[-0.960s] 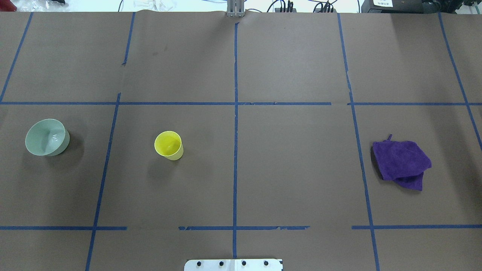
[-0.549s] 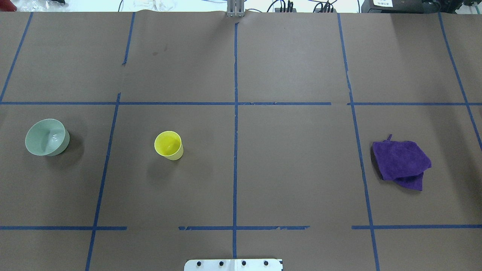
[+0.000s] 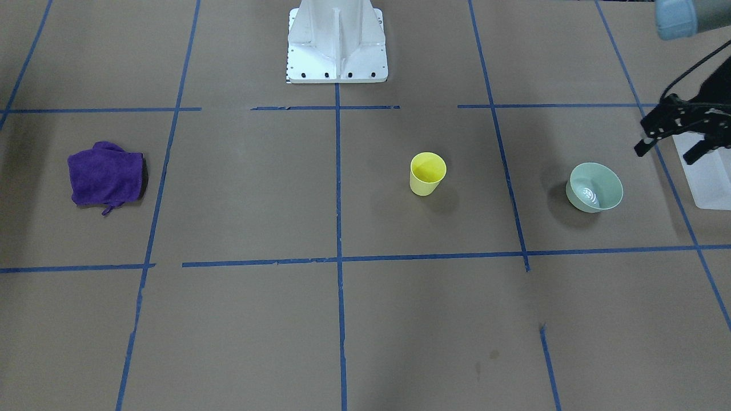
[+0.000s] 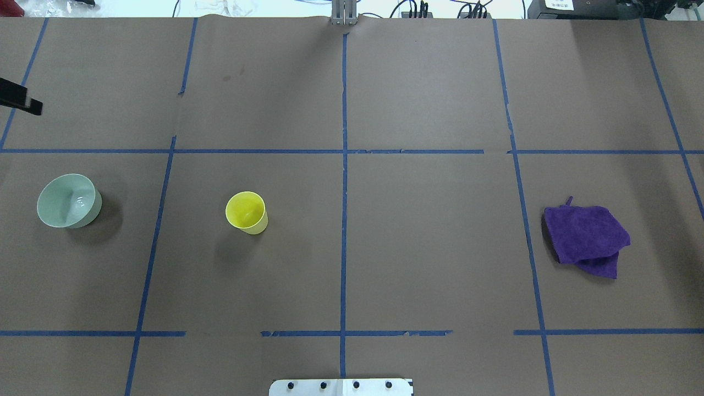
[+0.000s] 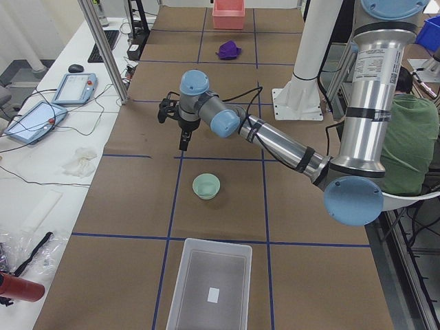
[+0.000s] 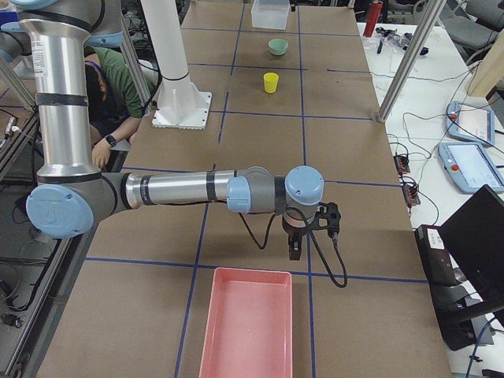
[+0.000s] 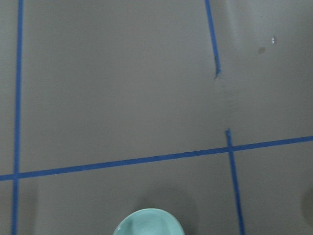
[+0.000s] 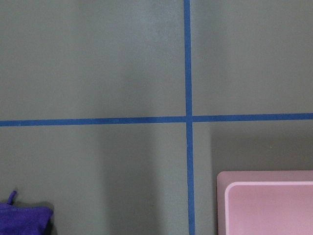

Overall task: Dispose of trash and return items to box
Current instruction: 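Reach the left gripper over the bowl toward the yellow cup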

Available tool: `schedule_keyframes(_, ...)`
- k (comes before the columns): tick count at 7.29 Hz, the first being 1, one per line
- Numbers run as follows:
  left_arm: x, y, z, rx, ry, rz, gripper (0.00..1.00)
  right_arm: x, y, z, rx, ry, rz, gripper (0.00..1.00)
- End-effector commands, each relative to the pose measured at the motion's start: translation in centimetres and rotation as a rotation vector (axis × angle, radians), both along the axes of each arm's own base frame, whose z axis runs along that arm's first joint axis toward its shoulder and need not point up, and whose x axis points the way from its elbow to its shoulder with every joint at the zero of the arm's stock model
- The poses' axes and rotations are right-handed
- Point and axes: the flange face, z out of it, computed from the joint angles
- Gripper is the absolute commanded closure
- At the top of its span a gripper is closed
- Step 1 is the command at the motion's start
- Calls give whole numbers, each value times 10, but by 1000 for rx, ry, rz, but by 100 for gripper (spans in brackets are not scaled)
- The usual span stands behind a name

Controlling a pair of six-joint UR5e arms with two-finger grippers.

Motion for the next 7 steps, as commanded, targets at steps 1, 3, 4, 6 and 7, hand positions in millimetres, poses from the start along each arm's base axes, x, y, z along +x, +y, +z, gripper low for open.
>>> schedule_keyframes(1, 108, 48, -39, -56, 93, -77, 0, 0, 0, -10, -4, -6, 19, 0)
schedule_keyframes(3, 181, 76, -67, -96, 109, -76, 0, -1, 0, -8, -5, -9, 18, 0)
schedule_keyframes(4, 215, 76, -75, -102, 50, -83, 0, 0, 0, -11, 0, -9, 20, 0)
schedule_keyframes(6, 273, 71, -75, -120, -63, -103, 0, 0, 0, -15, 7, -11, 20, 0)
schedule_keyframes(7, 286, 71, -64, -137, -84, -97, 0, 0, 0, -15, 6, -11, 20, 0)
